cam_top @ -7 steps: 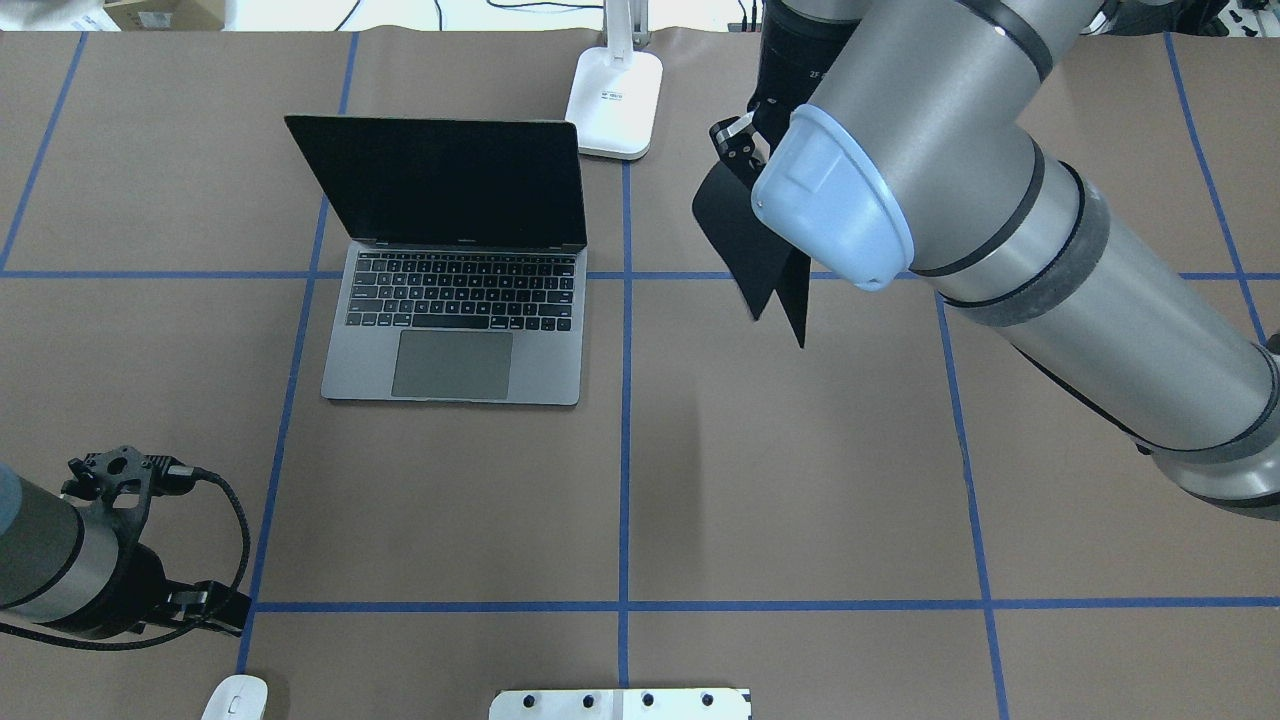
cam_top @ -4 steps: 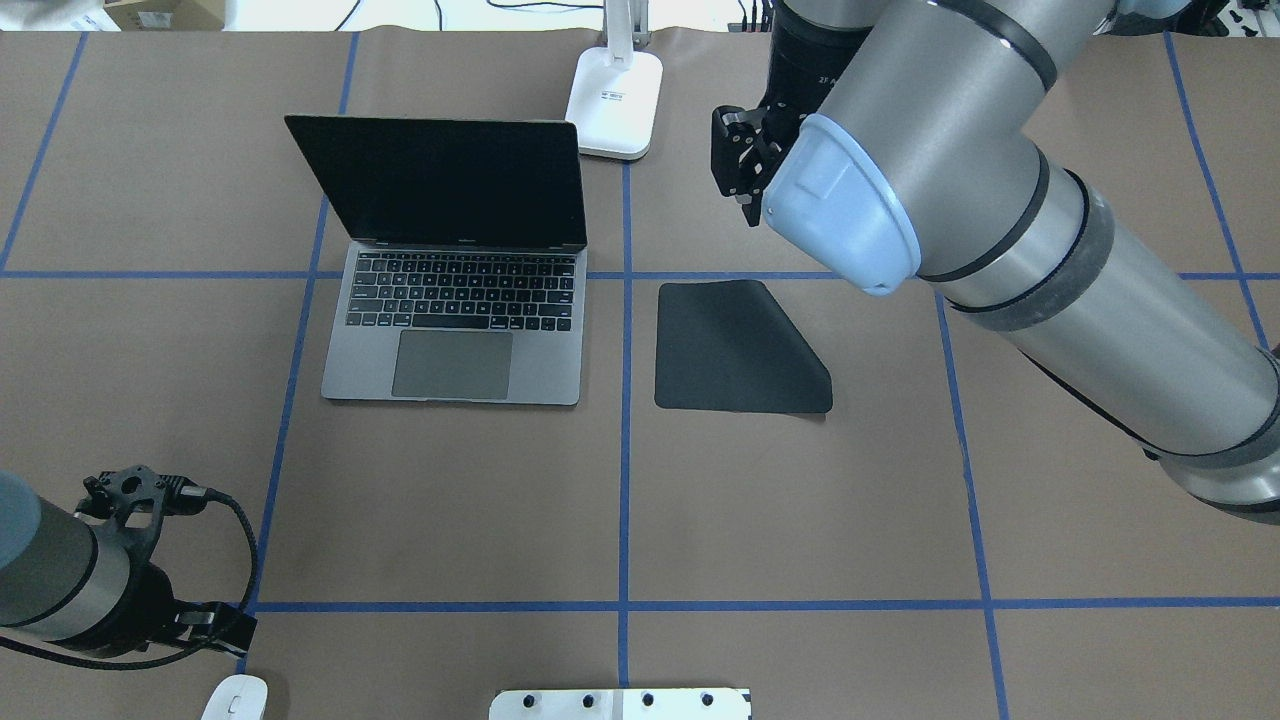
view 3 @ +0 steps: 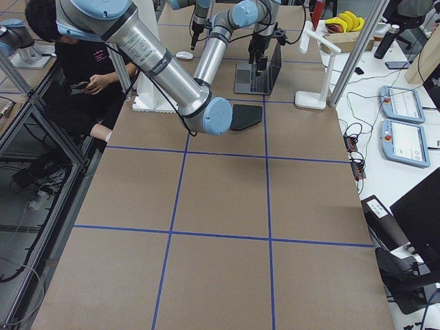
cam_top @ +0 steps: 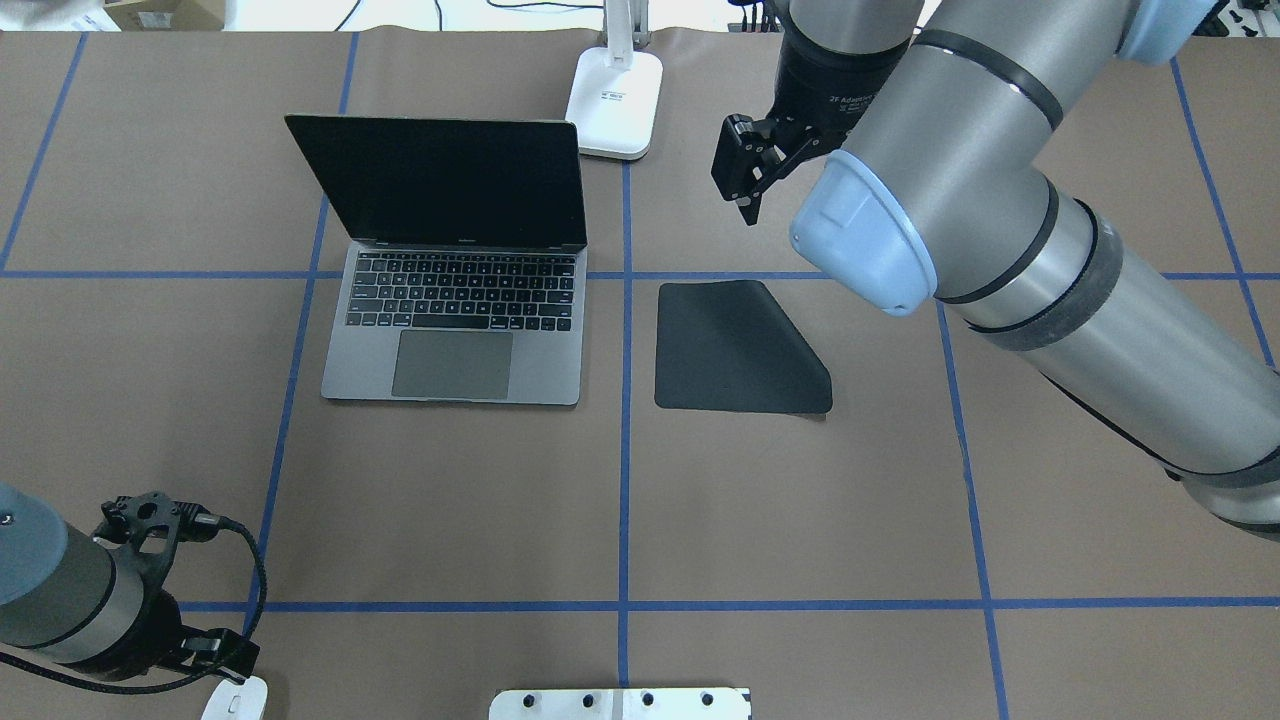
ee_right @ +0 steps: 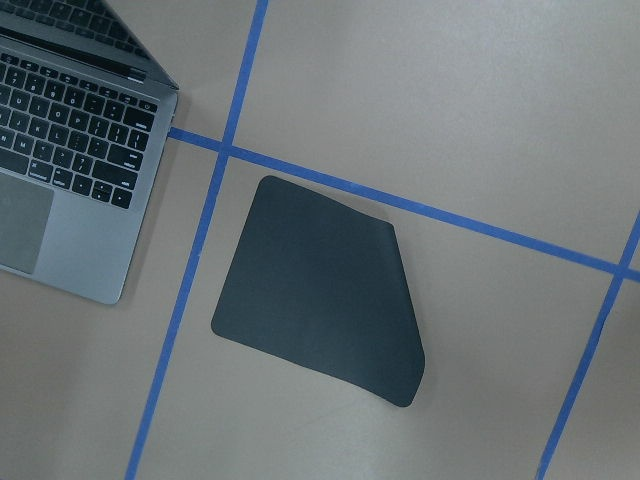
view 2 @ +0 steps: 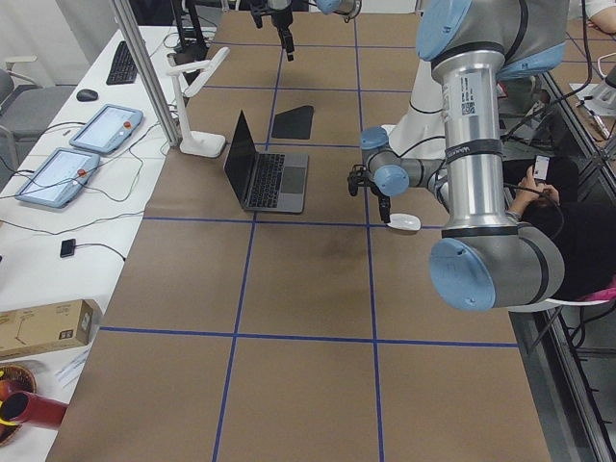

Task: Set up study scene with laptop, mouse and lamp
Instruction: 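Raise the right gripper away while the left gripper reaches toward the white mouse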

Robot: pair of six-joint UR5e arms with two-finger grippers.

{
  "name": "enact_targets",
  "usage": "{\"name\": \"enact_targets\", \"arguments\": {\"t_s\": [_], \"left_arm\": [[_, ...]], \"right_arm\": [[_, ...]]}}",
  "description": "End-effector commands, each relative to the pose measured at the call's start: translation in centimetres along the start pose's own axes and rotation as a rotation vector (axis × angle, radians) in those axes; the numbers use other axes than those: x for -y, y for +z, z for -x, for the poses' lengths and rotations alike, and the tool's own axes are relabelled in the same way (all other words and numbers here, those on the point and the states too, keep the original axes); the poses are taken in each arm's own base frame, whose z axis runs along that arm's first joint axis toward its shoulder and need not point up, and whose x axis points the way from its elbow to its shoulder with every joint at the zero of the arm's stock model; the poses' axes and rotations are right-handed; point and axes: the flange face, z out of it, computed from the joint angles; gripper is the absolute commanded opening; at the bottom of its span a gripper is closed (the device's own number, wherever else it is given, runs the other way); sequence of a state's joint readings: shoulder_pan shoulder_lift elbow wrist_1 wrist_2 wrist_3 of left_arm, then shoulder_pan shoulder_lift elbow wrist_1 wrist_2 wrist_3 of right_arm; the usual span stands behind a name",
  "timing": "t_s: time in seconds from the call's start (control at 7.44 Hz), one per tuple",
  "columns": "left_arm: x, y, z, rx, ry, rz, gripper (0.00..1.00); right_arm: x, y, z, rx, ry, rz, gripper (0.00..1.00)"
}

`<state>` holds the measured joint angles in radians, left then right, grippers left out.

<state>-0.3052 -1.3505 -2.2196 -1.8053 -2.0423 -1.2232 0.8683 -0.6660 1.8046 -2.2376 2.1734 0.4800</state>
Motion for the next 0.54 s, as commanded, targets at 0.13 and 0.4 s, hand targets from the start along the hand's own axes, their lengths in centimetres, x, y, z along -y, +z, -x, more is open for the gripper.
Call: {"name": "enact_targets", "arguments": {"t_s": [0.13,0.4], "left_arm": [[-0.3,0.9,-0.7,-0.005,0.025,0.020,0.97],[0.0,3.2,0.0,-0.024,0.038,0.047,0.96]], "right_arm": [[-0.3,1.7,0.0,-0.028,-0.086,-0.001,1.00],[-0.3,1.7,0.2,-0.023,-0.096,-0.003,1.00]]}}
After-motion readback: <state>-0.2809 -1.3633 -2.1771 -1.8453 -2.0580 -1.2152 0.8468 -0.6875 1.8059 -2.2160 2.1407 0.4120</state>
